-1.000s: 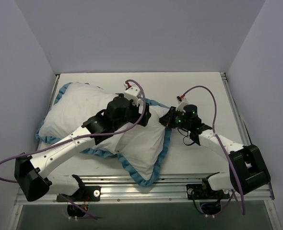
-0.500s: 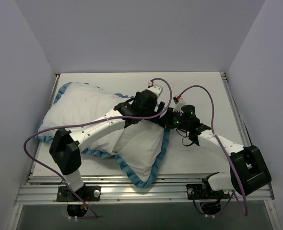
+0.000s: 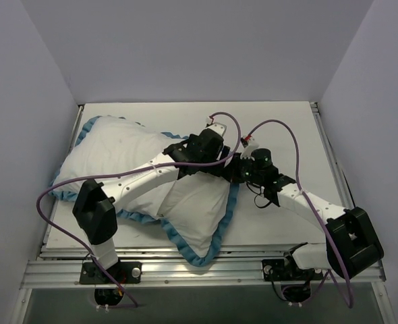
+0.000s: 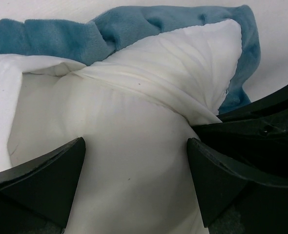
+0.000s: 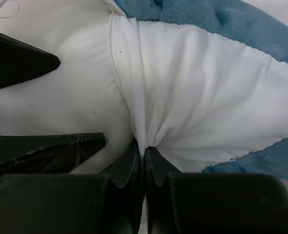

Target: Remove the pillowcase from the pillow

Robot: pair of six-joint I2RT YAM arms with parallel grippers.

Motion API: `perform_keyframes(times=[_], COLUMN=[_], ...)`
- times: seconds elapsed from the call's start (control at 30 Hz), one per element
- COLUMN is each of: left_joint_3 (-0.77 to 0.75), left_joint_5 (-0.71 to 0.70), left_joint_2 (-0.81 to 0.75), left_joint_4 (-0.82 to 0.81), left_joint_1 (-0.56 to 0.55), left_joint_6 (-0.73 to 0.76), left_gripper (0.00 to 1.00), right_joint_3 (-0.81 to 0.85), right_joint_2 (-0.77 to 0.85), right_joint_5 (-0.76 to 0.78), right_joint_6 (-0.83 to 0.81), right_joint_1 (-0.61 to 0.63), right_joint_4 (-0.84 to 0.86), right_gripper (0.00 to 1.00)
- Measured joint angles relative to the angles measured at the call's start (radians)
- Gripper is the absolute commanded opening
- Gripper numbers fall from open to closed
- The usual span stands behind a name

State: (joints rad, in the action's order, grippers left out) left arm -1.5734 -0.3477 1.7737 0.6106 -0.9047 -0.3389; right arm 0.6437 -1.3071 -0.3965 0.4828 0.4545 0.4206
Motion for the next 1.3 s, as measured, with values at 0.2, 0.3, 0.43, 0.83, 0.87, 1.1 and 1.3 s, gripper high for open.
perform_keyframes(times=[0.2,0.3,0.43,0.83,0.87,1.1,1.3], left_joint_3=[0.012,0.013,0.023,0.092,0.108,0.272,0.396], left_joint_5=[0.0,0.0,-0.008,0.005,0.013,0.084,0.158], left_joint_2=[0.018,0.032,0.045,-0.014,-0.033,-0.204,-0.325], left_joint_4=[0.0,-0.001,-0.004,-0.055,-0.067,-0.17,-0.24], left_joint_1=[-0.017,-0.027,-0.032,-0.038,-0.039,-0.041,-0.037], left_joint_6=[-0.021,-0.025,-0.027,-0.019,-0.016,0.05,0.101], left_gripper=[0.95,0.88,0.46,0.02,0.02,0.02,0.02], right_joint_3=[0.015,0.015,0.015,0.016,0.021,0.098,0.133], right_joint_2=[0.003,0.003,0.003,0.069,0.076,0.086,0.092], right_joint_5=[0.053,0.077,0.104,0.174,0.176,0.195,0.195], right_joint_6=[-0.028,-0.036,-0.039,-0.009,-0.004,0.023,0.069], right_joint_1=[0.028,0.045,0.057,0.052,0.048,0.025,0.011], right_joint_4=[-0.045,-0.055,-0.068,-0.11,-0.123,-0.241,-0.33], right_gripper=[0.0,0.0,0.0,0.0,0.0,0.0,0.0])
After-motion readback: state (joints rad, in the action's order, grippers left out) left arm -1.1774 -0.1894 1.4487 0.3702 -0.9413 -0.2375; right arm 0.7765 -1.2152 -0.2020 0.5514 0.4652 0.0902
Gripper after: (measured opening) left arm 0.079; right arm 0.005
